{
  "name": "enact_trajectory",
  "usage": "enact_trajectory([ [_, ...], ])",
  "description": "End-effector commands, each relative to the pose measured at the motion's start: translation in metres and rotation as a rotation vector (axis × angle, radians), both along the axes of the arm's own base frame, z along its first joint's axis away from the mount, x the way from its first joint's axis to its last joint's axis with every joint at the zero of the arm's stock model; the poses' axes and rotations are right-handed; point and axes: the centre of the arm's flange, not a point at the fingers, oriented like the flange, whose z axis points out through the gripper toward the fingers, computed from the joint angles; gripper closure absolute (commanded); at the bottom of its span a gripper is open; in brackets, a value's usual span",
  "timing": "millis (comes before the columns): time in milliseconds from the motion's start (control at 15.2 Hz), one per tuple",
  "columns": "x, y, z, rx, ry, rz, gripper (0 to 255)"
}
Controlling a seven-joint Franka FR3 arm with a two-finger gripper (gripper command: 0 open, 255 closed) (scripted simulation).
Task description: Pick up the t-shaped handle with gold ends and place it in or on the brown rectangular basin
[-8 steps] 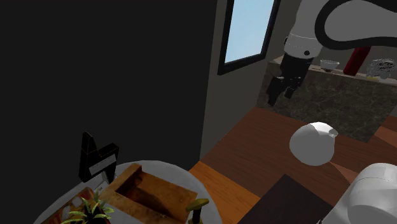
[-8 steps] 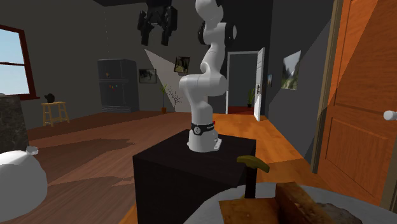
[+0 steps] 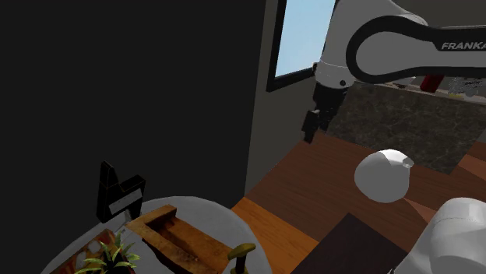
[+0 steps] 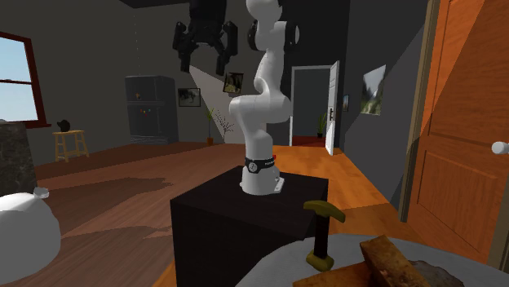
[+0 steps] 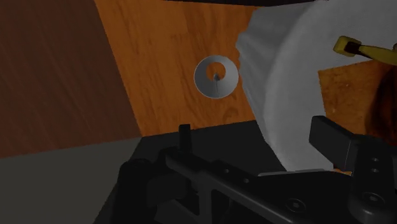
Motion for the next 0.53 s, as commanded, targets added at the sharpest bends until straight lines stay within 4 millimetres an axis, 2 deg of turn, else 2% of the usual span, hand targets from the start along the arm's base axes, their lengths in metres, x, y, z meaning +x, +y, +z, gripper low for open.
enact_trajectory([
  [0, 0.012, 0.018, -0.015, -0.001, 0.015, 0.075, 0],
  [462, 0.042, 0.085, -0.072, -0.007, 0.071, 0.331, 0],
])
